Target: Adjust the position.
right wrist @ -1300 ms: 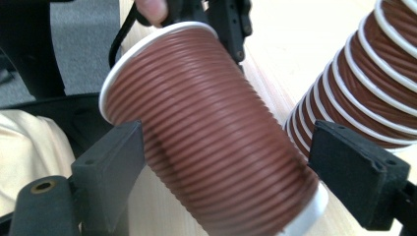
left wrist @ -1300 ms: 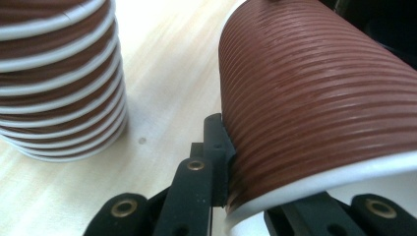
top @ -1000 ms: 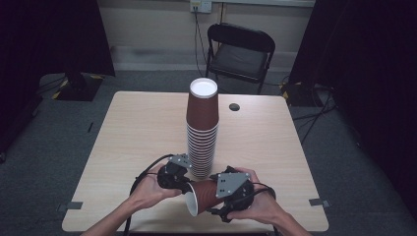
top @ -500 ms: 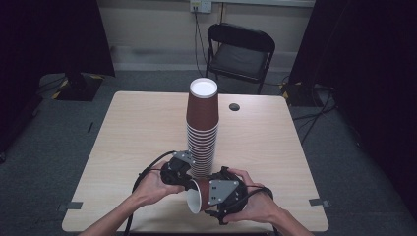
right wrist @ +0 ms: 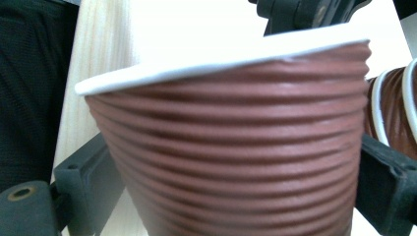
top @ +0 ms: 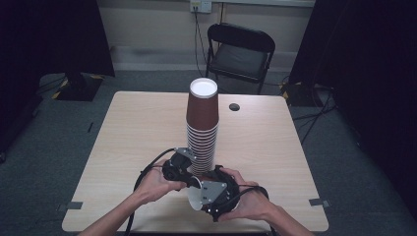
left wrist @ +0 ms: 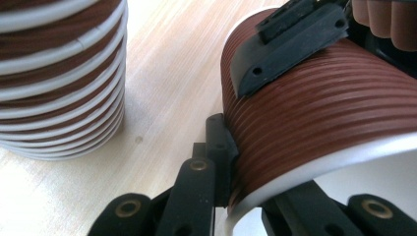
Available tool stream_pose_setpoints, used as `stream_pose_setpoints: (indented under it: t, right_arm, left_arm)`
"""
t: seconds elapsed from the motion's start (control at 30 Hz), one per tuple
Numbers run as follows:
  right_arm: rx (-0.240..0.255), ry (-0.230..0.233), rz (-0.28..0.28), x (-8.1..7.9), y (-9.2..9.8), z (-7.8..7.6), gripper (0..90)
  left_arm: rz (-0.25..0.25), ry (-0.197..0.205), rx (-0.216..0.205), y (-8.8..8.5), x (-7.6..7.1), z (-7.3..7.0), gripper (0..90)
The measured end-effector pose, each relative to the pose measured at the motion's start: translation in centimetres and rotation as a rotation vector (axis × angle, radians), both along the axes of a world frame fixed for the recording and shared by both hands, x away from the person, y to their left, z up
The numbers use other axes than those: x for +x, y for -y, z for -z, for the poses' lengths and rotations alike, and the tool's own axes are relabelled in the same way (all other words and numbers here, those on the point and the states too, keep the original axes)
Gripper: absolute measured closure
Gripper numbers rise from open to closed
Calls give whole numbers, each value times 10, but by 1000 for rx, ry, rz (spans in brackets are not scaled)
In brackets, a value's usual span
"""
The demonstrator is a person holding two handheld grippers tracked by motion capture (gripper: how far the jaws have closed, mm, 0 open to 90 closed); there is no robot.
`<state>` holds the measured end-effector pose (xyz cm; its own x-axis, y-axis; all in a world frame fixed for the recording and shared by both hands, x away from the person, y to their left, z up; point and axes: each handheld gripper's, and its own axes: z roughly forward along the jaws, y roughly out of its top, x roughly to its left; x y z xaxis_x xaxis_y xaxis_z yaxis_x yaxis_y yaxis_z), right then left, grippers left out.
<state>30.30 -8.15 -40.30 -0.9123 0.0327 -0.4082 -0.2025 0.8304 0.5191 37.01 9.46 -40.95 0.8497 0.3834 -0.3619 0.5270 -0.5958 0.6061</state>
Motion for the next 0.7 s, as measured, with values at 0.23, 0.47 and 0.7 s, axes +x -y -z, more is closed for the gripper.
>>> stream_pose_setpoints:
  t: [0.23,0.47,0.7]
  right_arm:
    - [-12,21,10,-1,-5,4,73]
    - [24,25,19,-4,-4,-1,104]
    - [99,-12,40,-2,-1,-6,112]
  left_arm:
    - [-11,17,12,1,-1,-1,859]
    - [-24,37,-17,-3,-3,-6,846]
    - [-50,45,-69,-5,-3,-7,798]
